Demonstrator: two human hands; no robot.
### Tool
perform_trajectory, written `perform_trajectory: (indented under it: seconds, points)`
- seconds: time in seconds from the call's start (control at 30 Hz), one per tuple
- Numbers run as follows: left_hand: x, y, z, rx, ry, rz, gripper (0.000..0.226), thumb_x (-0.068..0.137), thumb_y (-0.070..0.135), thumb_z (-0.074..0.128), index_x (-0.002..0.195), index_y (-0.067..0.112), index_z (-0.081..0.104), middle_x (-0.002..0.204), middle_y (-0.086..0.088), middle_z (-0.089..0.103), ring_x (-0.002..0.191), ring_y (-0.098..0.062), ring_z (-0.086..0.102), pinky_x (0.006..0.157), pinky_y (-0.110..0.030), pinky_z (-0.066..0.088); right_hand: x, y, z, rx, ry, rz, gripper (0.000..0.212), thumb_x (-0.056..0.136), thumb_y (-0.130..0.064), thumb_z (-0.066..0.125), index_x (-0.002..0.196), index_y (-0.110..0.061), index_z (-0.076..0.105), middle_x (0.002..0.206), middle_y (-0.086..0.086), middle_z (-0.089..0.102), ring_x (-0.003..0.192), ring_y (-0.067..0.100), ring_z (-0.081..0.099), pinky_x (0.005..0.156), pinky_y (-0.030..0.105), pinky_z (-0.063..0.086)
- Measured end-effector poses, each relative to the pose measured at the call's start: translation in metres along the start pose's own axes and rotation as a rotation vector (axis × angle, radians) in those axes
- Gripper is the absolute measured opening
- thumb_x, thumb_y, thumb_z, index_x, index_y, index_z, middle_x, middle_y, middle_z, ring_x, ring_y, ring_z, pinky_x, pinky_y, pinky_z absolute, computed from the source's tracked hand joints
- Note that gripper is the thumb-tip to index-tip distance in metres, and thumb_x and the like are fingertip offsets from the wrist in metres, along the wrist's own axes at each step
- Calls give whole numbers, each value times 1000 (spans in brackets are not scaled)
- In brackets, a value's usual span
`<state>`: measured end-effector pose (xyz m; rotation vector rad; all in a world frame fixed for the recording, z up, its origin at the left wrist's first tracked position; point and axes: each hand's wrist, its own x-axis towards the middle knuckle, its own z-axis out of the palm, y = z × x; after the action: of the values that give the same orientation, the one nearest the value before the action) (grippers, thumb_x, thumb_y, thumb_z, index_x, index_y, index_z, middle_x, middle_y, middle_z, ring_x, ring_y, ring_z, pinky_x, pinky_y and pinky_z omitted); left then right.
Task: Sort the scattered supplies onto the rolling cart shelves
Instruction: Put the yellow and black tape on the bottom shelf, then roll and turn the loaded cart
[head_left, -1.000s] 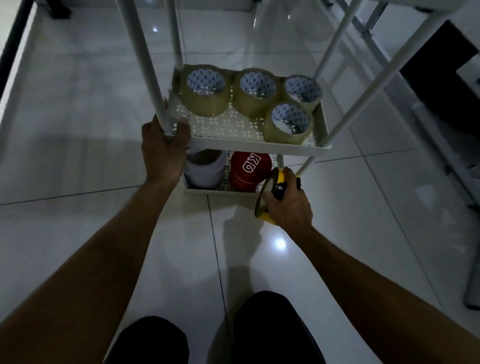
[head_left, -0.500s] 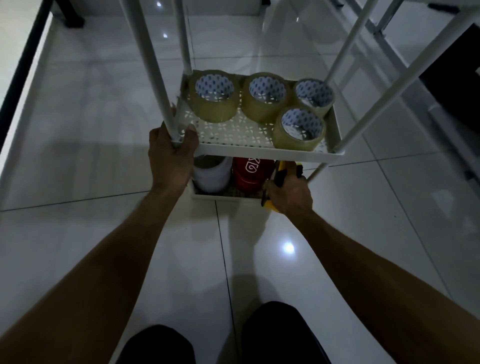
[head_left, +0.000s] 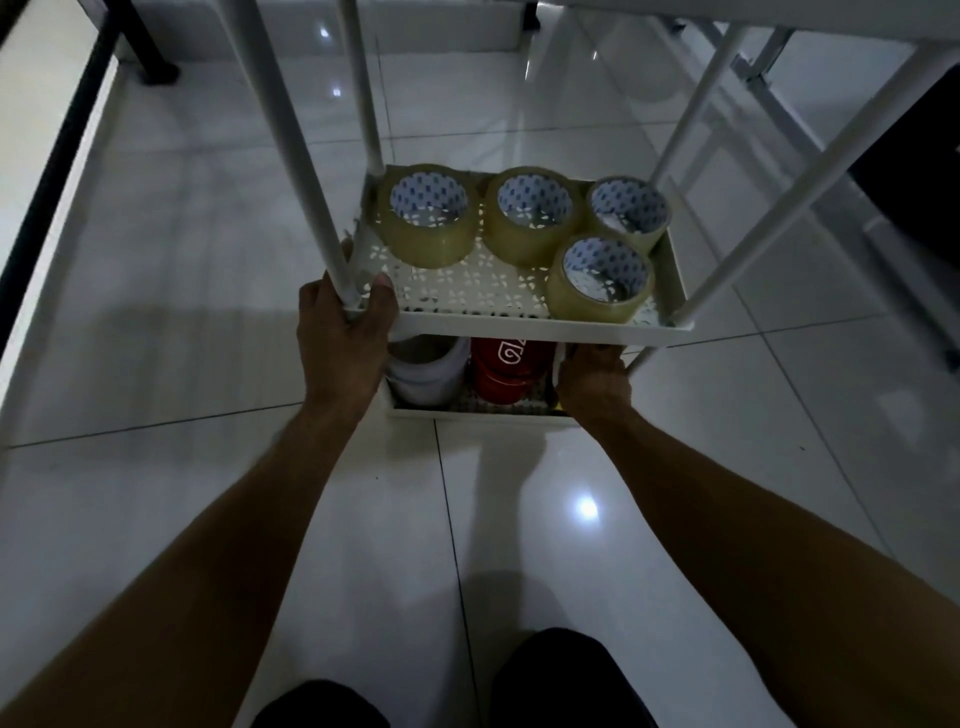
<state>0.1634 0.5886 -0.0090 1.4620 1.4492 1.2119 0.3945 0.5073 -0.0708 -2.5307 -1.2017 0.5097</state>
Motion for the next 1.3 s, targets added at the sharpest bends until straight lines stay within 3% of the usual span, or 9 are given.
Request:
perform_trajectory:
  seconds: [0.17,0.4,0.47,0.6,0.7,0.83,1.07,1.23,1.3]
  points:
    - [0,0,0,-3,-19,17,48,91,39,59,137,29,50,119,-10,57,106,-15,61,91,-34,53,-11,7,4,17,68,-20,33,103,-24,39,135,-19,39,136,11,46,108,31,59,72,34,47]
    - [2,3,-4,6,-101,6,48,94,39,57,139,27,48,119,-12,60,109,-19,61,96,-41,51,-56,4,-7,151,245,-276,65,85,-14,67,142,-22,38,145,6,42,126,27,48,87,45,56]
    - [-1,8,-8,1,-135,7,45,94,41,57,135,25,51,116,-7,63,107,-10,62,94,-32,52,-71,7,-12,185,216,-300,61,87,-22,67,141,-23,41,143,2,45,125,23,49,90,42,55]
    - [-14,24,-15,18,-194,-3,38,87,50,61,119,31,53,98,26,61,82,26,54,64,4,40,-102,12,-25,48,135,-340,63,88,-37,65,144,-24,39,146,0,46,129,19,47,95,36,49]
    - [-20,39,-25,61,-220,59,65,76,50,70,126,13,53,111,5,66,99,1,63,76,-12,51,-112,7,-47,77,184,-377,60,87,-39,65,141,-24,43,141,0,51,124,19,50,92,33,48]
    - [-14,77,-54,140,-132,166,103,70,60,67,151,15,22,148,-10,36,130,-24,44,104,-45,44,-112,-13,-96,133,356,-408,46,85,-40,64,127,-25,55,123,1,61,108,21,58,82,30,47]
    - [20,206,-94,24,-71,479,91,80,67,55,149,15,27,146,-7,38,126,-14,46,99,-25,42,-116,-54,-222,332,667,-426,13,88,-43,56,87,-30,57,80,-12,59,64,0,55,55,17,41]
    - [35,296,-95,-12,48,611,75,84,66,52,139,16,37,134,-7,45,123,-15,47,103,-33,43,-118,-83,-312,528,1007,-517,46,84,-38,65,121,-17,48,116,-2,46,98,9,48,78,10,36]
    - [45,328,-96,-95,68,662,77,88,59,54,145,13,31,140,-6,43,129,-15,44,108,-34,40,-110,-100,-347,603,922,-579,65,86,-38,67,138,-18,34,131,3,42,107,6,47,83,9,39]
